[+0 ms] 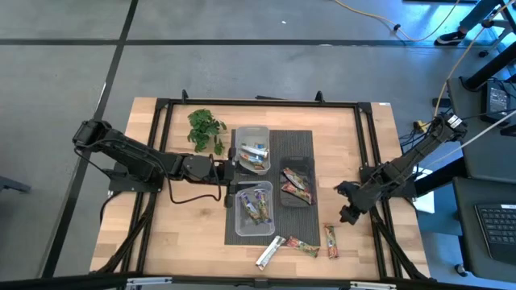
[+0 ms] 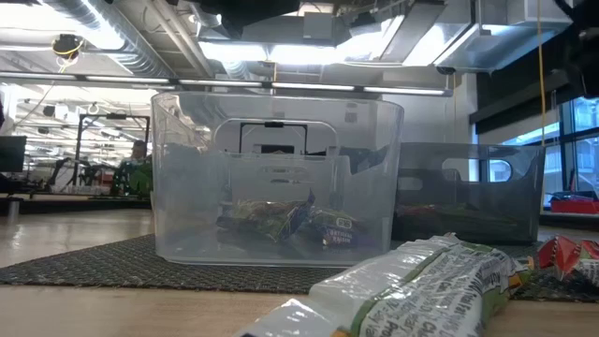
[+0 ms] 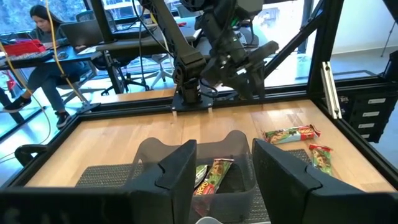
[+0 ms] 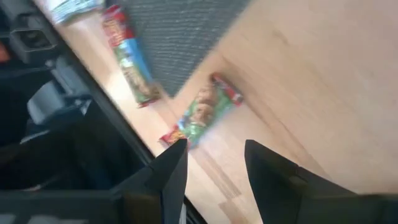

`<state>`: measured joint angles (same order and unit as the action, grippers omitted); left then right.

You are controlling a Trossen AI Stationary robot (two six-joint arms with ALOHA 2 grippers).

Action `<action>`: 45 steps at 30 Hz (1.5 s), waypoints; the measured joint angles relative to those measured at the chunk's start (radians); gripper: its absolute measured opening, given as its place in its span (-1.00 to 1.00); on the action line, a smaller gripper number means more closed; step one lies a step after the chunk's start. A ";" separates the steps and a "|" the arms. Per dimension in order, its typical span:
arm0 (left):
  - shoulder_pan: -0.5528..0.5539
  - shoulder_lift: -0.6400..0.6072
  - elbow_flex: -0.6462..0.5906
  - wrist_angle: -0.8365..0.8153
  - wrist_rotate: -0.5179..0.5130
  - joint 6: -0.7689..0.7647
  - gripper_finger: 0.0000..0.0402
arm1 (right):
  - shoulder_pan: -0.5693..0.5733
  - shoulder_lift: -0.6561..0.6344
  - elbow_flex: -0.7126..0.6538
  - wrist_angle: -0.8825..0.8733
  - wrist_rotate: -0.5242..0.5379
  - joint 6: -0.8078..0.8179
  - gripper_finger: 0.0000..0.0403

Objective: Pick and place Granola Bars by type
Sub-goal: Put the red granola bar into the black bin

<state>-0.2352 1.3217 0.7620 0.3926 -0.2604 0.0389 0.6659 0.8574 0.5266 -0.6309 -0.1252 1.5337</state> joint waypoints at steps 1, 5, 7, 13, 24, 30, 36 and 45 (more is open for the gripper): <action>0.000 0.000 0.000 0.000 0.000 0.000 -0.26 | 0.000 0.001 0.000 -0.011 0.000 0.007 -0.19; 0.000 0.000 0.000 0.000 0.000 0.000 -0.24 | 0.000 0.011 0.000 -0.016 0.004 -0.018 -0.19; 0.000 0.000 0.000 0.000 0.000 0.000 -0.24 | 0.000 0.014 0.000 -0.019 0.039 -0.019 -0.19; 0.000 0.000 0.000 0.002 -0.001 0.019 -0.26 | 0.000 0.021 0.000 -0.018 0.097 0.056 -0.19; 0.002 0.000 0.000 0.067 -0.009 0.126 -0.24 | 0.000 0.163 0.000 0.060 0.093 0.160 0.23; 0.002 0.000 0.000 0.067 -0.009 0.177 -0.26 | 0.004 0.235 0.000 0.231 -0.033 0.168 0.40; 0.001 0.000 0.000 0.057 -0.010 0.218 -0.24 | 0.005 0.324 0.000 0.260 -0.086 0.335 0.41; 0.002 0.000 0.000 0.050 -0.010 0.219 -0.26 | 0.005 0.468 0.000 0.317 -0.201 0.396 0.41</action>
<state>-0.2337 1.3220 0.7620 0.4431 -0.2703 0.2581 0.6712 1.3255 0.5262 -0.3143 -0.3260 1.9294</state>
